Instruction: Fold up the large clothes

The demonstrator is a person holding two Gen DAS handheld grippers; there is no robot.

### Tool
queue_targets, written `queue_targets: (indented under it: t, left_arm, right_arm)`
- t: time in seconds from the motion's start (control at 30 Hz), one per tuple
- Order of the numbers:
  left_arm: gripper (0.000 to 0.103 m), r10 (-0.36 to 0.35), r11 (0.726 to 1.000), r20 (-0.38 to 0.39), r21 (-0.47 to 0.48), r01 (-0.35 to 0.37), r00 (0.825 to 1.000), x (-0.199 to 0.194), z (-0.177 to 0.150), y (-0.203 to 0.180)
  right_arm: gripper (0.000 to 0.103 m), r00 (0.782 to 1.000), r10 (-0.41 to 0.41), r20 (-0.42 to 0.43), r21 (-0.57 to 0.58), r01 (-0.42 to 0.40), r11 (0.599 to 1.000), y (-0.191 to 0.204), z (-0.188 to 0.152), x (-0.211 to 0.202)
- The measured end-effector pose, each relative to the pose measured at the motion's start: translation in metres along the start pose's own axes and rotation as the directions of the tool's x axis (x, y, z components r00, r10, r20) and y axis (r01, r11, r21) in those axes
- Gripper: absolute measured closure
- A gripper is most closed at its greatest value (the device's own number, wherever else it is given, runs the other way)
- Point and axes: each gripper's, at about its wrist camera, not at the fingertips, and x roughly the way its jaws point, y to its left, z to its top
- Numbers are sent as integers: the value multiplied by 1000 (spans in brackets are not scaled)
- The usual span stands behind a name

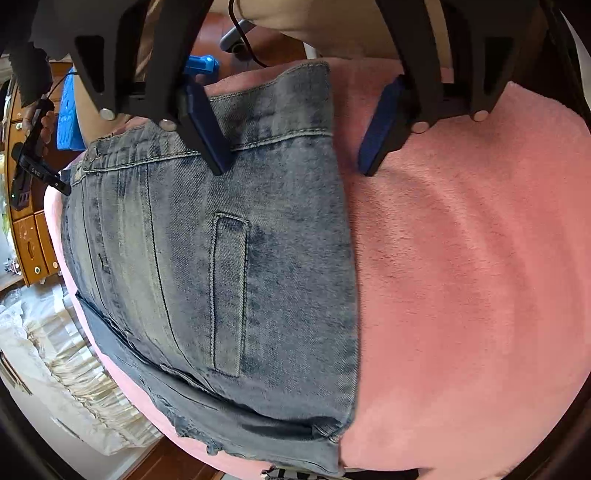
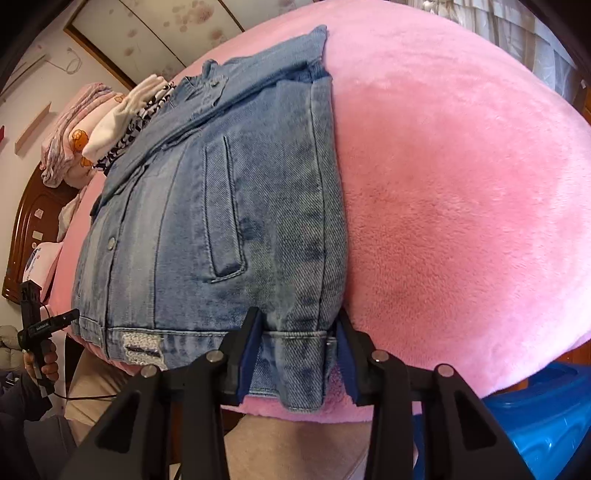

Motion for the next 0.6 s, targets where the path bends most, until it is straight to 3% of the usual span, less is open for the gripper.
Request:
queue_targets:
  t: [0.13,0.17,0.2,0.27,0.33,0.37,0.5,0.6]
  left_arm:
    - [25,39,998,-3,43,-39,999,6,-1,-11]
    - [29,52,997,-4,54,-52,999,6,-1,-15]
    - [40,46,997,-6,59,-45,999,6,0,-17]
    - [53,43,996,-18,81,-42,999,4,1,-25]
    - [74,75,990,-15,118,-73,997,1,1,-34]
    - [89,79,988,-19,135,-75,997,-1,3,-38]
    - [90,37,990,-28,135,-33,999,-10,10,-47]
    - [90,-63,994,-13,85,64,998,-25,14,-45]
  right_arm:
    - [62,1000,-23,-19,-4,22,1000,2,3,6]
    - [62,999,-37,-27,-13,37,999,5,4,7]
    - [62,998,-52,-36,-23,51,998,7,5,7]
    - [64,995,-83,-56,-42,81,996,13,8,8]
    - [69,991,-116,-64,-68,111,991,20,10,9]
    - [72,988,-142,-67,-88,136,987,26,12,9]
    - [81,973,-219,-78,-129,207,970,46,18,6]
    - [83,970,-233,-74,-137,222,966,56,26,-2]
